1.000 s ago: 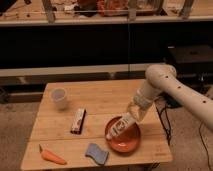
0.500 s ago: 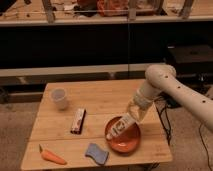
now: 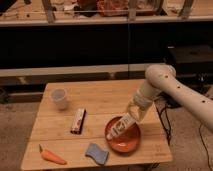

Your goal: Place the bottle in the ceramic bowl

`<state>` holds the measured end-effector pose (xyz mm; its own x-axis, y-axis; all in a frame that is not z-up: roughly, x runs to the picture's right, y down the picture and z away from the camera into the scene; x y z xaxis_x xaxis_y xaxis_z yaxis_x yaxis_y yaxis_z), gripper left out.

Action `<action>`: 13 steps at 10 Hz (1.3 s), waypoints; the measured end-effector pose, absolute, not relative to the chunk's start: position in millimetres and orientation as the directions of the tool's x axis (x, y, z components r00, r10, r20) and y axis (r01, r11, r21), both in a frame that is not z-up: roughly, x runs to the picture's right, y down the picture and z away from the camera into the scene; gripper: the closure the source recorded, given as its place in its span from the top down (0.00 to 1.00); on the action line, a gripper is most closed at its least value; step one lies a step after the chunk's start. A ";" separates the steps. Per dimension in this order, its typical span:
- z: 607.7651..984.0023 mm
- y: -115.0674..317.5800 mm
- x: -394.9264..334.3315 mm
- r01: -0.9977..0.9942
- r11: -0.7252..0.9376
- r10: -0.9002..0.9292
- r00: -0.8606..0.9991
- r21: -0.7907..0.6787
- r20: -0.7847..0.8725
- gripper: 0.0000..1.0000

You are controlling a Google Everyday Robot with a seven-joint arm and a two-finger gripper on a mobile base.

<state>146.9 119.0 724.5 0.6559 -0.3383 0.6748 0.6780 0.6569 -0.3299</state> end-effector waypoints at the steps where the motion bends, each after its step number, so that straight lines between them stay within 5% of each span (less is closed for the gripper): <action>1: 724.8 119.1 146.5 0.680 0.656 -0.339 0.654 -0.328 0.677 0.21; 4: 725.2 119.1 146.7 0.684 0.654 -0.341 0.648 -0.323 0.681 0.41; 13: 726.9 120.3 144.4 0.696 0.647 -0.344 0.630 -0.311 0.696 0.39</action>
